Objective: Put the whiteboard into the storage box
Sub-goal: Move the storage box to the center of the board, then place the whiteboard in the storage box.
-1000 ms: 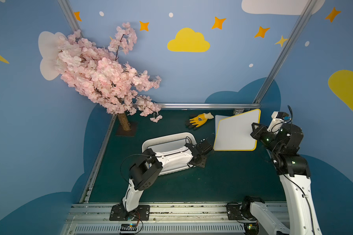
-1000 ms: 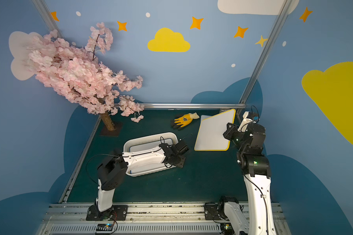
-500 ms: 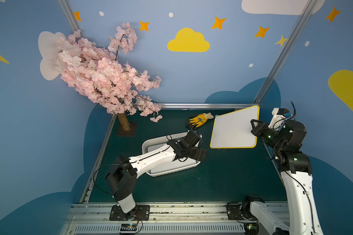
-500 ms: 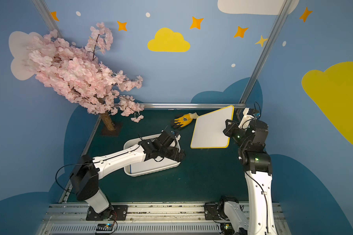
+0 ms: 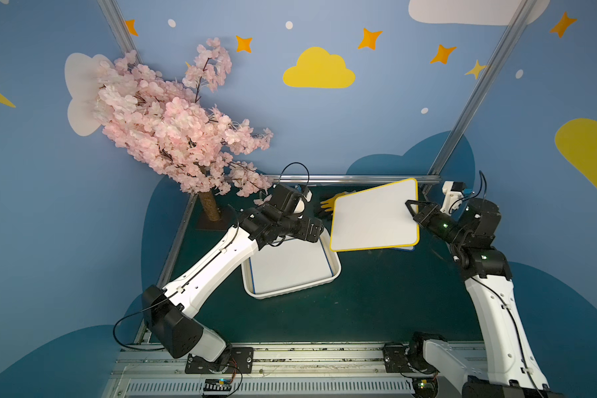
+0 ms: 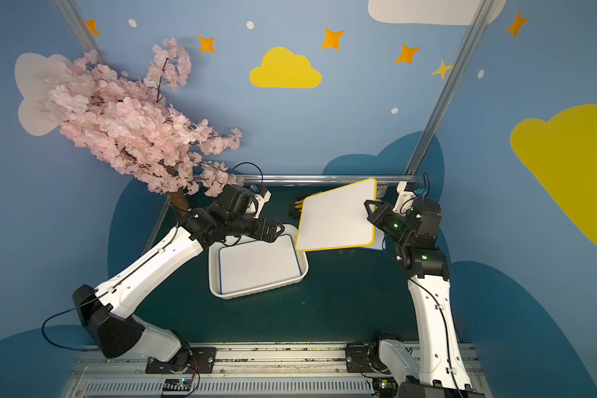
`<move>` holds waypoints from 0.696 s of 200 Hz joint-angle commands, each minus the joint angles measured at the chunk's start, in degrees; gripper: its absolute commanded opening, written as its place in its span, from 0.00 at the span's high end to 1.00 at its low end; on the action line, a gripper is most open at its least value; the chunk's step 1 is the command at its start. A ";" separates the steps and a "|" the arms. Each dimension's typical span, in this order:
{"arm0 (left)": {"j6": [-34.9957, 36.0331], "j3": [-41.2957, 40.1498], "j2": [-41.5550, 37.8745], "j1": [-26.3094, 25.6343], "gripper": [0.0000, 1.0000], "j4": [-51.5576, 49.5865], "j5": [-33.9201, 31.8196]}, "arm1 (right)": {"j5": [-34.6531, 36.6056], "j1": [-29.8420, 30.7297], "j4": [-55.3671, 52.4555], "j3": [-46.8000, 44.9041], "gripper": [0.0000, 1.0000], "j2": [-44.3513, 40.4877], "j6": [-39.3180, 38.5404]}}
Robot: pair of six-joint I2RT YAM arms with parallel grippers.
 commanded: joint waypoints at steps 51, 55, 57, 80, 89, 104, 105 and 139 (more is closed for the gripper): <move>4.26 -5.91 -3.12 5.90 0.00 3.32 6.56 | -4.03 8.29 12.71 -7.40 1.00 0.49 8.59; 4.25 -6.14 -3.14 6.48 0.00 3.74 8.10 | -3.87 8.73 13.42 -8.09 1.00 0.57 9.13; 4.25 -6.33 -3.20 6.78 0.00 4.09 8.67 | -3.84 8.96 13.66 -8.44 1.00 0.64 9.40; 4.38 -8.39 -3.63 8.12 0.00 5.98 9.17 | -3.57 11.37 17.61 -11.75 1.00 1.73 11.72; 4.48 -9.02 -3.79 8.34 0.00 6.29 8.92 | -3.11 12.37 19.86 -13.33 1.00 2.22 12.69; 3.92 -11.04 -4.48 9.33 0.00 7.80 9.37 | -2.41 14.21 23.38 -15.36 1.00 3.31 13.96; 3.94 -11.13 -4.51 9.36 0.00 7.90 9.41 | -2.37 14.34 23.57 -15.46 1.00 3.44 13.95; 3.66 -13.01 -5.48 9.93 0.00 8.96 9.01 | 0.86 18.60 30.19 -19.01 1.00 6.23 15.46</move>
